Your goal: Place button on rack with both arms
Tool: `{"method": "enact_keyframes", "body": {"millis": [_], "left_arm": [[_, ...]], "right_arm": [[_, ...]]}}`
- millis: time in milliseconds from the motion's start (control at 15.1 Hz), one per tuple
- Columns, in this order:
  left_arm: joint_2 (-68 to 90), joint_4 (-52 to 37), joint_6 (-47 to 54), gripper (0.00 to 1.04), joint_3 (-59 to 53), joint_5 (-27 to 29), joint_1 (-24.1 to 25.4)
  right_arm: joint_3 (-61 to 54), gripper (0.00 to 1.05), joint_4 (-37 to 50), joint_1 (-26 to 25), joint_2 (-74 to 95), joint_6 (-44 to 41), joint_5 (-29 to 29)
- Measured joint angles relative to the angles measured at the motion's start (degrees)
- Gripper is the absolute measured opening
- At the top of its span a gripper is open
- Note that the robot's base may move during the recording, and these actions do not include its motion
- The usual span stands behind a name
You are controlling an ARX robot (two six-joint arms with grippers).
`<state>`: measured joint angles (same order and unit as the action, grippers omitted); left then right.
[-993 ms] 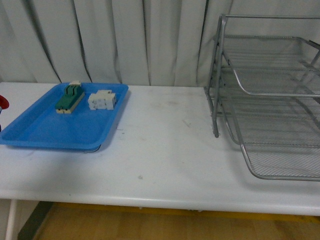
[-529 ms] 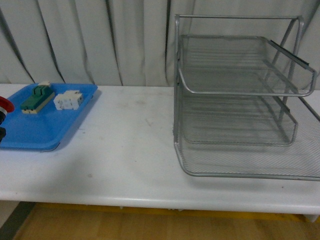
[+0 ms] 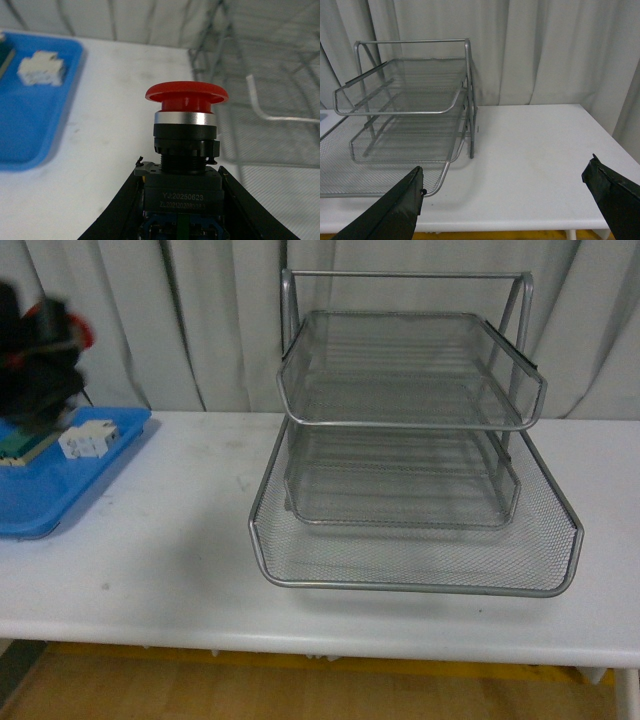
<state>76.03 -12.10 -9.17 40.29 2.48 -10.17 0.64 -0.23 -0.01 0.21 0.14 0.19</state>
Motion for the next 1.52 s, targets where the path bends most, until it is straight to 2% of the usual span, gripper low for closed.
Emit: {"method": "enact_keyframes", "body": {"millis": [132, 331, 529, 596, 860, 1125, 1522], "left_arm": [[6.36, 0.90, 0.11, 0.36, 9.07, -0.66, -8.94], [8.46, 1.33, 0.13, 0.36, 10.91, -1.60, -12.87], [12.31, 1.49, 0.28, 0.36, 10.80, -4.22, -22.64], [14.01, 1.01, 0.28, 0.36, 10.67, -4.42, -24.24], [23.41, 2.40, 0.77, 0.36, 15.12, -4.98, -25.75], [34.75, 9.31, 3.58, 0.36, 29.33, -5.42, -26.18], [47.43, 18.25, 4.96, 0.36, 44.15, -1.95, -25.11]], "right_arm": [[0.00, 0.98, 0.02, 0.00, 0.00, 0.00, -0.02], [0.00, 0.98, 0.02, 0.00, 0.00, 0.00, -0.02], [0.00, 0.98, 0.04, 0.00, 0.00, 0.00, -0.02], [0.00, 0.98, 0.02, 0.00, 0.00, 0.00, -0.02], [0.00, 0.98, 0.04, 0.00, 0.00, -0.02, -0.02], [0.00, 0.98, 0.02, 0.00, 0.00, -0.02, -0.02], [0.00, 0.98, 0.02, 0.00, 0.00, 0.00, -0.02]]}}
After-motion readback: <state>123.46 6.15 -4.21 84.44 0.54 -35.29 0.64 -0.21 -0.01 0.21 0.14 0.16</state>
